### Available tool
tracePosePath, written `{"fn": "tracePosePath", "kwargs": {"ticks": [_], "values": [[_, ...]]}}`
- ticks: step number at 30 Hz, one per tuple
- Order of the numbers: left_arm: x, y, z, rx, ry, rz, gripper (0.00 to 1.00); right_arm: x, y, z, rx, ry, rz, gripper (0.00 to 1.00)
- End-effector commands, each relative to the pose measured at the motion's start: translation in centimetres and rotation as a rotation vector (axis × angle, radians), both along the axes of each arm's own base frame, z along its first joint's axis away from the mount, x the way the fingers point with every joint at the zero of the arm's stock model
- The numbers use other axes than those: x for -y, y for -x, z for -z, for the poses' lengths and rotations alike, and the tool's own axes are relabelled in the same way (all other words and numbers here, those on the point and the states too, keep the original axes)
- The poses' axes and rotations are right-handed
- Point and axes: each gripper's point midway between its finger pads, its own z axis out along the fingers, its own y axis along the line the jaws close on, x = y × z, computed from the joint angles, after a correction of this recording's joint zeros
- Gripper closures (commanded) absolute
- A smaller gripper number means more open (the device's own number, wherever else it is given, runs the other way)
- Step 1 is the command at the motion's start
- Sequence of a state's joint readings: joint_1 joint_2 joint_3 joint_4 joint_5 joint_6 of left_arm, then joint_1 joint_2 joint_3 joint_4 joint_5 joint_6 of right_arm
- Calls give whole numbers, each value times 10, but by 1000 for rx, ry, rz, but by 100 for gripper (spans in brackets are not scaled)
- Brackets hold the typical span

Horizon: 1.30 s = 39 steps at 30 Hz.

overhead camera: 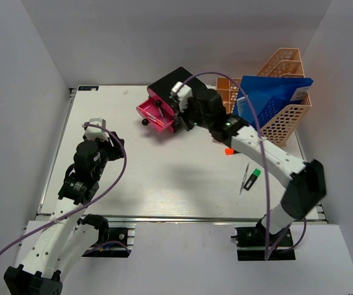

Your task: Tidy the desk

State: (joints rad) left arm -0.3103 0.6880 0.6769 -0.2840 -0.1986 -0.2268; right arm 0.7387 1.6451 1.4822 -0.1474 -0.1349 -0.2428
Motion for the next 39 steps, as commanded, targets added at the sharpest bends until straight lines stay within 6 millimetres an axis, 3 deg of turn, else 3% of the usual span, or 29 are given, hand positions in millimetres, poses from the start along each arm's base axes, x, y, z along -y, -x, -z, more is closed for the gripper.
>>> {"fn": "tracePosePath", "kwargs": {"ticks": [1,2,3,4,5,6,7,10,11,12,13,15,16,19,25,39], "values": [[4,2,-3,18,6,30,31,64,17,42,-129,105,134,100],[5,4,-5,25,10,38,45,80,20,51,-136,132,177,100],[6,4,-6,30,12,45,53,108,21,41,-119,118,236,100],[8,5,-7,33,17,54,60,127,31,63,-166,147,272,100],[8,5,-9,40,18,59,70,158,34,61,-179,145,335,100],[9,6,-9,41,20,63,74,171,39,66,-201,153,361,100],[12,7,-9,43,18,79,75,197,42,85,-239,187,435,100],[16,8,-11,43,22,93,71,236,65,107,-315,246,521,100],[17,8,-11,46,22,100,68,243,76,118,-346,255,532,90],[18,9,-12,49,25,103,58,249,86,128,-388,284,541,80],[18,9,-12,48,27,104,52,258,90,132,-414,288,563,64],[18,9,-13,48,28,102,34,266,101,142,-448,301,582,51],[17,9,-14,51,30,101,31,274,102,147,-464,306,611,40],[17,10,-13,51,31,102,29,279,105,153,-530,308,627,41],[17,10,-13,52,31,101,28,292,106,187,-696,368,677,46],[18,12,-19,74,39,111,27,306,106,224,-781,421,720,47]]}}
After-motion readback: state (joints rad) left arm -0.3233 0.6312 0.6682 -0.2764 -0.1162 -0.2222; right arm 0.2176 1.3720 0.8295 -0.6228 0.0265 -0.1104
